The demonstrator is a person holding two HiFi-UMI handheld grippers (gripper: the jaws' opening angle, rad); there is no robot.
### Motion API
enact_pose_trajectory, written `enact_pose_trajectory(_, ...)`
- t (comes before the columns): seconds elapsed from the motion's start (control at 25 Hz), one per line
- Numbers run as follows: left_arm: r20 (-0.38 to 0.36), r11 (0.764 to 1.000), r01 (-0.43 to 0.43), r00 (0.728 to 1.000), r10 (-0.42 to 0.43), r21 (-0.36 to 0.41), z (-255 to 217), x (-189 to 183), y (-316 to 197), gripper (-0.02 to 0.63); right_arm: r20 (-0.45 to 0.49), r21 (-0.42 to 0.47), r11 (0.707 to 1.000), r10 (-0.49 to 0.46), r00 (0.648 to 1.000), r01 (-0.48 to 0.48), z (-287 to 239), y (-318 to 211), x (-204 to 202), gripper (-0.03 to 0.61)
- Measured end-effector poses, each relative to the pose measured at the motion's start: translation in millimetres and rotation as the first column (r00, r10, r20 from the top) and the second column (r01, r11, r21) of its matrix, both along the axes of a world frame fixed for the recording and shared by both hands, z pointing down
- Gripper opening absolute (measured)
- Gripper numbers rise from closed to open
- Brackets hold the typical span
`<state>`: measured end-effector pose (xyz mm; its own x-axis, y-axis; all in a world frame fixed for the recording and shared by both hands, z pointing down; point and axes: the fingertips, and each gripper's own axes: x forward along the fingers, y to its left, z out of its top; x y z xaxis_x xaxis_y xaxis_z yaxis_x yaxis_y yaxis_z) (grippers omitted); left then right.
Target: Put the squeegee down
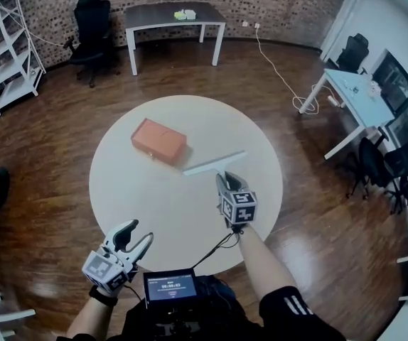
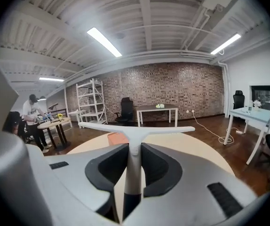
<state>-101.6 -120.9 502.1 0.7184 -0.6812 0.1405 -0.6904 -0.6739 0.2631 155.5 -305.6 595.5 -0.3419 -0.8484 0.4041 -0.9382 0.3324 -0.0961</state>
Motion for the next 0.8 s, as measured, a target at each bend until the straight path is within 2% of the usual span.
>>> enact_pose_trajectory(0.12, 0.009, 0.999, -0.005, 1.0, 0.005, -0.041, 7.4, 24.3, -34.4, 0.229, -0.057, -0.088, 0.996, -0.007, 0.998, 0.002, 48.9, -47.4, 15.8, 0.101)
enact_pose_trajectory(0.32, 0.022, 0.999, -0.003, 1.0, 0.004, -0.054, 22.7, 54.7, -85.0, 0.229, -0.144, -0.208, 0.978, -0.043, 0.989, 0.013, 130.6, -105.2, 31.7, 0.101)
enact_pose_trajectory(0.6, 0.02, 0.988, 0.012, 1.0, -0.009, -0.153, 58.1, 84.3, -130.2, 0.229, -0.146, -0.341, 0.94, -0.056, 0.988, 0.003, 212.2, -154.5, 51.7, 0.101)
enact_pose_trajectory(0.8, 0.023, 0.982, 0.027, 0.999, -0.023, -0.189, 74.6, 93.4, -143.7, 0.229, -0.138, -0.398, 0.917, -0.09, 0.986, 0.028, 234.2, -159.6, 44.1, 0.103)
